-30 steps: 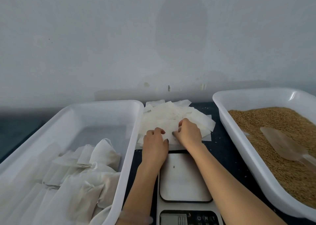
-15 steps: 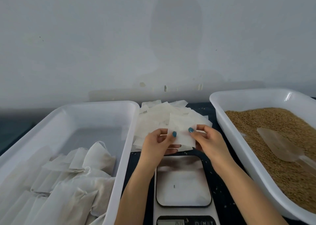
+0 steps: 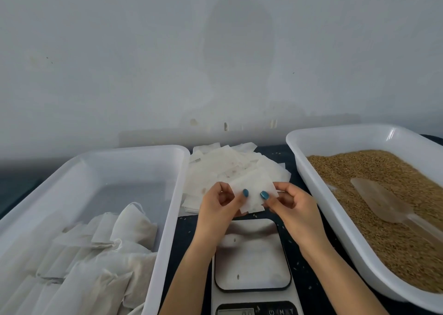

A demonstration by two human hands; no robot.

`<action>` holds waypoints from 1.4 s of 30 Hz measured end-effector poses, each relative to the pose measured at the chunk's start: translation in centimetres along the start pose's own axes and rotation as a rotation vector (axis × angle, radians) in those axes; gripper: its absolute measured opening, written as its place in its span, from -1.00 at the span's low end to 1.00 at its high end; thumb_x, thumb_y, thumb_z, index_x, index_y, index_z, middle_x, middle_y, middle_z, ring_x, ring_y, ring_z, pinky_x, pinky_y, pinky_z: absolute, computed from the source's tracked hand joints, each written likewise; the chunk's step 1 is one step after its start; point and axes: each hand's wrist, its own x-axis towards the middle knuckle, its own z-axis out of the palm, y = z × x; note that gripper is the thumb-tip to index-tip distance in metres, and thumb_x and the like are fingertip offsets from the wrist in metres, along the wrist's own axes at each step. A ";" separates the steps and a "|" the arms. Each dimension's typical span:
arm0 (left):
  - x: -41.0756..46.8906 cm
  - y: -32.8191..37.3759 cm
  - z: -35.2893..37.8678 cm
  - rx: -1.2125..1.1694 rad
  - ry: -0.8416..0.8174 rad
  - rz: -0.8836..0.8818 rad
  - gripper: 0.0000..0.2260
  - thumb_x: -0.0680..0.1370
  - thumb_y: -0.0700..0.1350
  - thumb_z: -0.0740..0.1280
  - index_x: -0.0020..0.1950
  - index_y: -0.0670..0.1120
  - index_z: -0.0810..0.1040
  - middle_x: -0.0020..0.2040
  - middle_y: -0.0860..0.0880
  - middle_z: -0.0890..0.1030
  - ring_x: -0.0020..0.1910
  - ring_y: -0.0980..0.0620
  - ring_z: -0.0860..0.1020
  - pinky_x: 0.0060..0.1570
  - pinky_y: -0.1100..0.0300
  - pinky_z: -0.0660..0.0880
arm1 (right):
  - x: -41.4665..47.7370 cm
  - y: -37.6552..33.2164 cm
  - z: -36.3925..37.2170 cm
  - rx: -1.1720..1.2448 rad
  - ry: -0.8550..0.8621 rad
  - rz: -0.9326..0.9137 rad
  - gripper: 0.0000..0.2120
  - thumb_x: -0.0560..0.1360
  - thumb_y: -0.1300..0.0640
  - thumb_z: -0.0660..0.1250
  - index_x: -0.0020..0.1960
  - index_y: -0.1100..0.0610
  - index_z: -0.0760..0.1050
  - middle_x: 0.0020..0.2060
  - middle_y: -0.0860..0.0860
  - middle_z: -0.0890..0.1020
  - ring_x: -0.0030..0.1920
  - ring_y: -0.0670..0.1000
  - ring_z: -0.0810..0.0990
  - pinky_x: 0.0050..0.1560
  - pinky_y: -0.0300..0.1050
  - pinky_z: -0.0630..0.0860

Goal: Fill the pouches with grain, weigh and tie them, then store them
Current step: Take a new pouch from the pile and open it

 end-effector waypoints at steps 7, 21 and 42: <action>-0.4 0.4 0.3 -0.066 0.022 0.006 -0.48 0.32 0.21 0.44 0.15 -0.04 0.48 -0.07 -0.02 0.71 -0.10 0.04 0.69 -0.19 0.24 0.61 | 0.3 0.4 0.0 0.004 0.008 -0.008 -0.70 0.40 0.11 0.53 -0.06 0.10 0.42 -0.36 -0.03 0.70 -0.29 -0.07 0.71 -0.28 -0.38 0.53; -1.1 0.5 -0.1 0.157 -0.229 0.208 -0.54 0.45 -0.15 0.53 0.23 0.28 0.55 -0.31 -0.15 0.64 -0.35 0.08 0.50 -0.27 0.30 0.45 | 0.6 0.7 -0.5 0.132 0.014 -0.087 -0.60 0.29 -0.10 0.50 -0.15 0.14 0.42 -0.30 0.01 0.67 -0.22 -0.01 0.69 -0.22 -0.25 0.58; -0.6 0.0 0.0 0.268 0.103 0.300 -0.75 0.47 0.16 0.43 0.12 0.29 0.51 -0.35 0.06 0.60 -0.35 0.10 0.55 -0.30 0.25 0.49 | 0.6 0.9 -0.5 0.039 -0.024 -0.124 -0.75 0.46 0.29 0.48 -0.17 0.05 0.44 -0.27 -0.07 0.63 -0.21 -0.12 0.61 -0.17 -0.29 0.54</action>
